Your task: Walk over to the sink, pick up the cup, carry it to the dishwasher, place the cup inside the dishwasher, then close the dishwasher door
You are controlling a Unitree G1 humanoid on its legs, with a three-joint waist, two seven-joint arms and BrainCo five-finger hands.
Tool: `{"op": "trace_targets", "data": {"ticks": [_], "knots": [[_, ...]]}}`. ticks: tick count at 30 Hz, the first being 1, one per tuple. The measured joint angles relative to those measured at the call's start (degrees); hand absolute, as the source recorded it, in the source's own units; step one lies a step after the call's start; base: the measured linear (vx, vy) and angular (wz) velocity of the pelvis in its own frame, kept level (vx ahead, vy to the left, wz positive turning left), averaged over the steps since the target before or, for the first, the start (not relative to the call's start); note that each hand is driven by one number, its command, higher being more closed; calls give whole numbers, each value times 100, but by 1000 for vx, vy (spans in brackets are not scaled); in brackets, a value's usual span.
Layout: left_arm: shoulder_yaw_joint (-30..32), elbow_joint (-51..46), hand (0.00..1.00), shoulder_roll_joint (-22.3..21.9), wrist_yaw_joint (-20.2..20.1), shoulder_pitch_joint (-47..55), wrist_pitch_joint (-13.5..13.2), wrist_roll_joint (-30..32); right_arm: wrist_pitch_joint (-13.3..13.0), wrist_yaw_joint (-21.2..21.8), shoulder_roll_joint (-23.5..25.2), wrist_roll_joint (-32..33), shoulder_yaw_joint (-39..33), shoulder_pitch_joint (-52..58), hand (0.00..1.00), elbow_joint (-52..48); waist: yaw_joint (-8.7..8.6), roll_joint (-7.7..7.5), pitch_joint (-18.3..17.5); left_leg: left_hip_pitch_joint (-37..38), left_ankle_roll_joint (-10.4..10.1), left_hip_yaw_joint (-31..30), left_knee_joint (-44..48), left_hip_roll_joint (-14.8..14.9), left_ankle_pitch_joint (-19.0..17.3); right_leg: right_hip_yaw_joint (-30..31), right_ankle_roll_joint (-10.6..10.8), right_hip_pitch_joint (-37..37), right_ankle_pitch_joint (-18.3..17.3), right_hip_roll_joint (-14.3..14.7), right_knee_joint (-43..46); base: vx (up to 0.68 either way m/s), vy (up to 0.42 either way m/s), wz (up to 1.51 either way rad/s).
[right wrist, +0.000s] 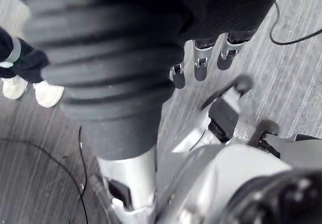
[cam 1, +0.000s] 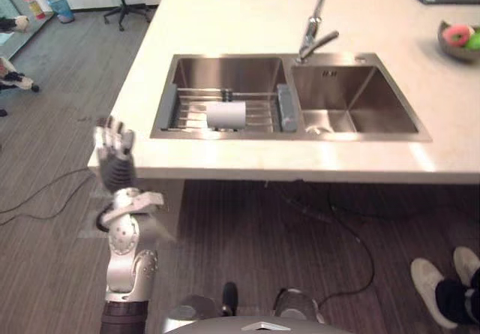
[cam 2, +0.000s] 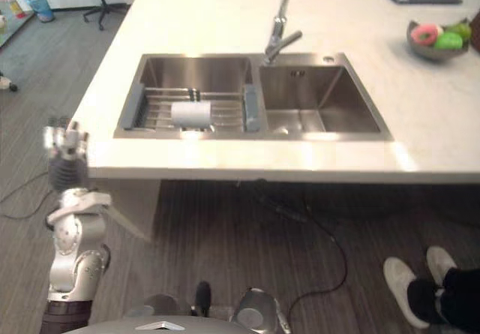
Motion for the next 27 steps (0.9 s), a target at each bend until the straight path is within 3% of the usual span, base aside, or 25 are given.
{"op": "trace_targets", "data": {"ticks": [2, 4, 6, 7, 8, 12, 16, 20, 22, 23, 24, 25, 27], "knots": [[328, -119, 0, 4, 170, -21, -306, 177, 44, 25, 32, -14, 18, 141, 0, -1, -49, -20, -6, 108, 13, -314, 125, -3, -207, 261, 43, -3, 245, 154, -847, 255, -120, 99], [601, -420, 0, 11, 364, 104, -567, 229, 60, 70, 83, -45, 76, 304, 0, -5, 87, -117, -122, 293, -139, -386, 172, 3, -379, 262, 49, 36, 470, 135, -1161, 252, -153, 46], [682, -821, 0, 22, 384, 156, -810, 228, 44, 176, 186, -146, 42, 437, 0, -5, 93, -290, -338, 279, -327, -471, 298, 23, -621, 8, -105, 396, 803, 142, -1899, 314, -267, 48], [654, -881, 0, -68, 377, 160, -889, 252, 44, 189, 194, -199, -12, 458, 0, -5, 96, -266, -423, 294, -382, -452, 424, 202, -757, -163, 54, 638, 863, 319, -2196, 235, -251, 30], [642, -881, 0, -72, 379, 161, -849, 351, 37, 247, 160, -288, -22, 518, 0, -4, 97, -176, -545, 263, -512, -322, 450, 382, -834, -286, 27, 777, 885, 503, -2474, 227, -239, 22], [404, -909, 0, -159, 343, 122, -565, 678, -226, 438, 179, -280, -198, 492, 0, -25, 51, -39, -709, 410, -609, -110, 261, 698, -848, -335, -105, 946, 869, 855, -2832, 207, -186, -6], [239, -805, 0, -283, 473, 92, -398, 784, -639, 389, 246, -359, -128, 515, 0, -25, -53, -53, -800, 465, -745, 162, 122, 821, -761, -140, -186, 941, 901, 1035, -2989, 112, -120, -28], [-40, -506, 0, -306, 450, 78, -183, 737, -955, 381, 264, -408, 327, 731, 0, -100, -128, -144, -806, 406, -808, 381, 277, 811, -721, -110, -203, 931, 833, 1006, -2932, 9, -40, -4], [-194, -365, 0, -299, 249, 152, -124, 482, -1003, 380, 280, -429, 757, 858, 0, -235, -165, -319, -666, -268, -892, 715, 1756, 757, -777, -143, -188, 1043, 708, 853, -2906, -60, -17, 25], [-208, -367, 0, -302, 185, 178, -124, 434, -1015, 377, 267, -457, 793, 864, 0, -248, -166, -316, -571, -479, -910, 823, 2346, 822, -783, -143, -199, 1144, 694, 853, -2922, -58, -33, 15], [-205, -362, 0, -318, 5, 254, -129, 385, -1044, 360, 201, -474, 960, 946, 0, -309, -150, -276, -432, -914, -988, 997, 3406, 1058, -804, -178, -218, 1324, 674, 898, -2940, -88, -12, -8], [-179, -344, 0, -321, -158, 401, -137, 384, -1060, 342, 152, -443, 1023, 1070, 0, -370, -114, -181, -497, -1075, -898, 1179, 3734, 1428, -959, -257, -212, 1390, 656, 929, -2930, -83, 11, -18], [-173, -293, 0, -262, -189, 505, -135, 745, -1087, 294, 126, -296, 1173, 1169, 0, -477, -112, -129, -537, -971, -889, 1308, 3110, 1840, -1148, -151, -196, 1423, 661, 926, -2935, -17, 60, -34]]}}
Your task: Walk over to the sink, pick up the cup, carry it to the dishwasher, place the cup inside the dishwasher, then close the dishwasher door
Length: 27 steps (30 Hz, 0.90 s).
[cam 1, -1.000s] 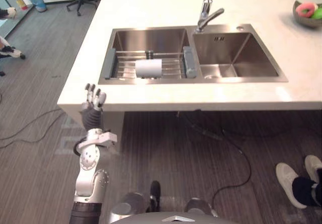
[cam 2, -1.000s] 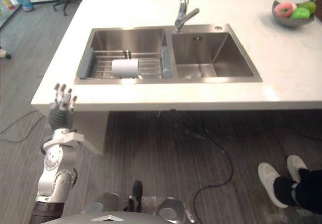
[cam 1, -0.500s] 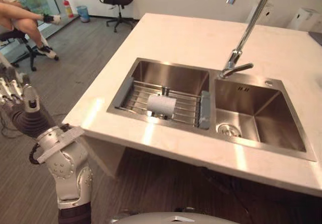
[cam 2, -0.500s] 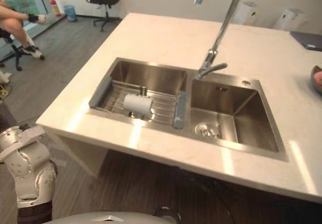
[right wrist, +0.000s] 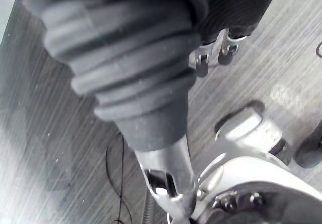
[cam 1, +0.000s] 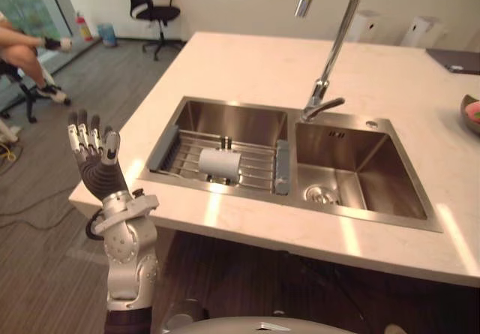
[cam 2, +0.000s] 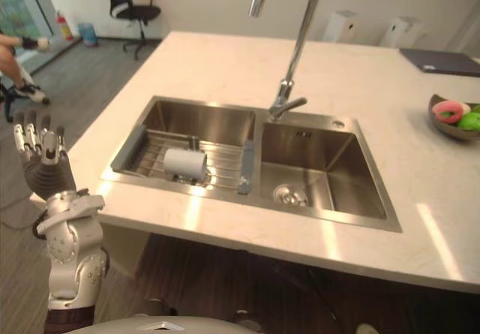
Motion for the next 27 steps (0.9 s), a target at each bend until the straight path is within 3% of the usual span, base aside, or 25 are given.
{"op": "trace_targets", "data": {"ticks": [2, 3, 4, 5, 7, 9, 11, 14, 18, 21, 25, 27], "knots": [[-25, 129, 0, 23, 69, -2, 24, 642, 7, 15, -7, 126, 13, 85, 0, 0, -32, 71, -72, 297, -59, -16, -1171, 211, 83, 76, 79, -92, 15, -30, 30, 37, 154, -27], [-33, 233, 0, 15, 84, -11, 26, 907, 5, -2, -101, 126, -15, 158, 0, 12, -111, 279, -191, 407, -458, 1, -1984, 334, 407, 99, 194, -254, 23, 2, 154, 65, 222, -16], [5, 330, 0, 53, 85, -17, 28, 983, 20, -20, -110, 113, -27, 143, 0, 40, -139, 289, -200, 459, -449, 95, -2122, 263, 520, 185, 245, -324, 11, -85, 237, 96, 241, -13], [92, 456, 0, 131, 72, -56, 49, 1057, 40, -51, -67, 122, -29, 229, 0, 30, -165, 141, -271, 608, -366, 205, -2519, 35, 706, 270, 346, -377, 67, -270, 231, 99, 200, -12], [161, 557, 0, 248, 70, -166, 57, 1057, 205, -34, 116, 254, -67, 337, 0, 56, -200, 109, -297, 751, -283, 293, -3040, -239, 1014, 320, 478, -495, 108, -490, 240, 78, 157, 1], [163, 557, 0, 310, 57, -257, 68, 1059, 486, 131, 227, 443, -201, 360, 0, 87, -232, 82, -318, 808, -231, 299, -3218, -361, 1089, 297, 544, -495, 113, -590, 196, 68, 82, 9], [169, 561, 0, 333, 38, -284, 159, 1056, 600, 128, 292, 456, -321, 359, 0, 183, -229, 108, -368, 879, -210, 337, -3336, -419, 1107, 314, 589, -473, 133, -605, 124, 81, 54, -3], [157, 592, 0, 330, 20, -284, 349, 1035, 547, 119, 381, 267, -553, 359, 0, 269, -268, 190, -442, 984, -211, 414, -3425, -426, 1119, 321, 622, -396, 216, -588, -89, 127, 31, -9], [143, 1207, 0, 504, -218, -292, 664, 1063, 301, 124, 396, 344, -782, 347, 0, 255, -363, 255, -488, 1145, -259, 427, -3593, -321, 1132, 290, 585, -31, 570, -332, -876, 50, -20, -12], [60, 1810, 0, 646, -236, -295, 883, 1532, -7, 125, 384, 346, -916, 313, 0, 254, -369, 232, -486, 1137, -280, 449, -3603, -281, 1120, 268, 563, 186, 850, -198, -1381, 15, -33, -6], [70, 2250, 0, 838, -147, -292, 885, 2071, -138, 146, 369, 357, -928, 279, 0, 253, -373, 171, -482, 1142, -307, 452, -3604, -255, 1117, 243, 538, 324, 1002, -128, -1680, -10, -25, -2], [75, 2451, 0, 1037, 100, -291, 680, 2703, -138, 243, 363, 427, -944, 258, 0, 255, -355, 73, -480, 1139, -335, 466, -3639, -230, 1132, 256, 517, 321, 1039, -81, -1770, -25, -25, -4]]}}
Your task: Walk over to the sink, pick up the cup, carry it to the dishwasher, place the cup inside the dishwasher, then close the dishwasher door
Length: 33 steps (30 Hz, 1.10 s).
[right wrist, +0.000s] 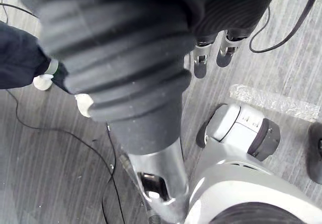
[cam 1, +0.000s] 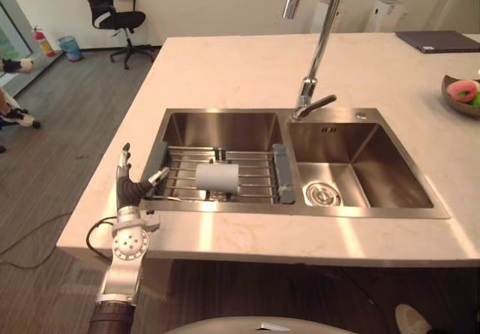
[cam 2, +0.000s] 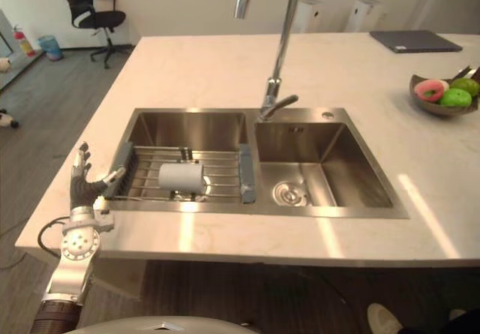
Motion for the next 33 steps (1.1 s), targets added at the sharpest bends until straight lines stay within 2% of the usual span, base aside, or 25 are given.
{"op": "trace_targets", "data": {"ticks": [3, 11, 15, 16, 17, 18, 20, 21, 23, 24, 26, 33], "knots": [[-7, 24, 0, 143, 231, -1, -193, 601, -14, 127, -40, 47, -125, -23, 0, 0, -19, -18, -3, 20, -4, 1, -43, -8, 5, 0, 0, -1, 0, 0, -5, 0, 0, 0], [-5, 436, 0, 634, 371, -26, -740, 1629, -119, 235, 23, 301, -738, -32, 0, 16, -65, -25, -2, 27, -5, 9, -53, -14, 3, 4, 0, -2, 0, -4, -8, -3, 0, 0], [-10, 663, 0, 816, 396, -15, -1231, 2042, -151, 348, 19, 427, -974, -35, 0, 27, -58, -28, 0, 96, -14, 124, -65, -5, -32, 94, -1, -5, 3, 1, -10, -22, 1, -12], [-83, 651, 0, 839, 459, -15, -1376, 2149, -160, 361, 19, 435, -1016, -41, 0, 27, -68, -34, -3, 98, -12, 127, -67, -5, -35, 96, 0, -5, 3, -3, -10, -15, 1, -7], [-192, 621, 0, 881, 488, -17, -1410, 2185, -158, 368, 21, 437, -1047, -48, 0, 29, -76, -38, -2, 98, -11, 127, -68, -4, -36, 95, 0, -6, 3, -5, -10, 0, 0, 0], [-599, 528, 0, 1016, 474, -41, -1405, 2171, -99, 386, 12, 374, -1079, -60, 0, 25, -82, -51, -5, 99, -9, 126, -70, -4, -35, 90, 1, -5, 3, -9, -10, 0, 0, 0], [-1375, 343, 0, 1205, 345, -169, -1190, 2166, 30, 420, -19, 207, -1077, -109, 0, 13, -82, -75, -11, 99, -8, 126, -78, -6, -35, 87, 1, -7, 4, -11, -9, 0, 0, 0], [-1783, 292, 0, 1244, 200, -305, -976, 2166, 97, 478, -48, 93, -1078, -148, 0, 7, -91, -80, -14, 101, -6, 128, -86, -8, -33, 86, 2, -9, 4, -13, -9, 0, 0, 0], [-2653, 296, 0, 1244, -245, -740, -196, 2167, 341, 522, -153, -89, -1091, -401, 0, 7, -238, -84, -11, 104, -3, 132, -155, -16, 7, 87, 4, -40, 5, -12, -9, 0, 0, 0], [-2708, 298, 0, 1243, -291, -780, -119, 2168, 370, 521, -159, -89, -1099, -431, 0, 6, -259, -85, -7, 103, -5, 132, -155, -16, 8, 87, 4, -41, 5, -10, -9, 0, 0, 0], [-2961, 418, 0, 1239, -545, -1082, 394, 2177, 622, 472, -188, -87, -1123, -654, 0, 13, -395, -83, 16, 97, -10, 135, -158, -13, 6, 92, 4, -55, 4, 4, -10, 0, 0, 0], [-2982, 688, 0, 1268, -624, -1486, 1068, 2318, 1086, 174, -247, -45, -1110, -958, 0, 106, -445, -76, 122, 59, -9, 146, -159, -53, 6, 113, 18, -122, 12, -10, -10, -1, -1, -1]]}}
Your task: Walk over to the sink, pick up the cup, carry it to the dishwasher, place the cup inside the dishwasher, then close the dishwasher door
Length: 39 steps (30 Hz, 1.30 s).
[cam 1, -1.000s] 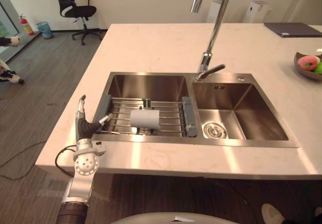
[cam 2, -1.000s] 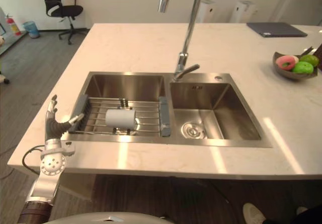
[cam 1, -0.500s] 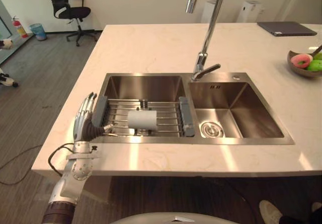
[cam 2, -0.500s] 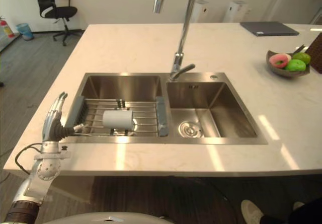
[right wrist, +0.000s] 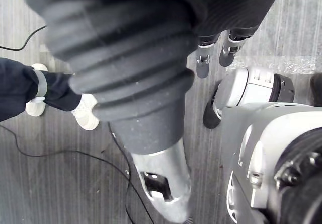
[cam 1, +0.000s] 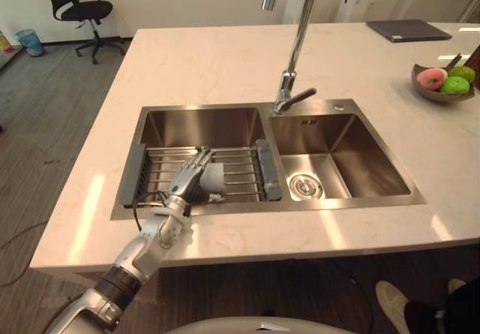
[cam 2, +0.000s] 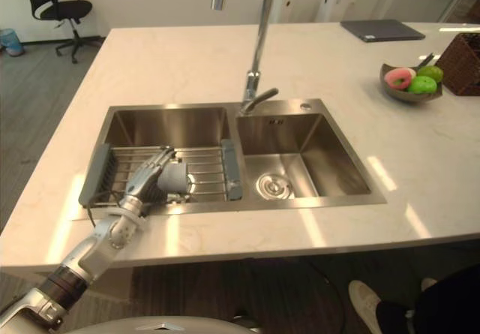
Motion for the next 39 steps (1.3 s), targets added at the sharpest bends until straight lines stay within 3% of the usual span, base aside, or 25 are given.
{"op": "trace_targets", "data": {"ticks": [7, 18, 23, 31, 35, 39], "knots": [[-100, 203, 0, 29, -134, -260, 330, 243, 194, -97, -167, 123, 57, -101, 0, 137, -129, 8, 19, 0, 9, -17, 4, -48, 0, 17, 31, -10, 24, -39, -1, -21, 0, -1], [-77, 488, 0, 11, -190, -408, 379, 640, 213, -96, -227, 243, 457, -114, 0, 128, -149, 9, 107, 24, 9, -16, 4, -57, 0, 83, 21, -28, 69, -45, -3, -38, -4, -3], [-26, 595, 0, -78, -696, -494, 530, 764, 313, -107, -265, 303, 748, -121, 0, 116, -147, 24, 100, 27, 29, -17, 2, -57, 13, 87, 21, -27, 70, -44, -3, 0, 0, 0], [77, 812, 0, -260, -1803, -775, 1405, 762, 459, -339, -367, 536, 1167, -122, 0, 117, -159, 21, 98, 36, 43, -44, 0, -73, 24, 101, 17, -25, 75, -46, -3, 0, 0, 0], [256, 999, 0, -305, -2301, -840, 1683, 754, 503, -349, -380, 538, 1363, -113, 0, 116, -197, 11, 93, 38, 44, -167, -22, -103, 25, 101, 19, -26, 82, -54, -3, 0, 0, 0], [275, 1041, 0, -313, -2404, -877, 1838, 761, 557, -402, -402, 565, 1407, -120, 0, 115, -237, 7, 85, 46, 34, -182, -84, -120, 34, 119, 19, -53, 102, -58, -3, -17, 0, -2]]}}
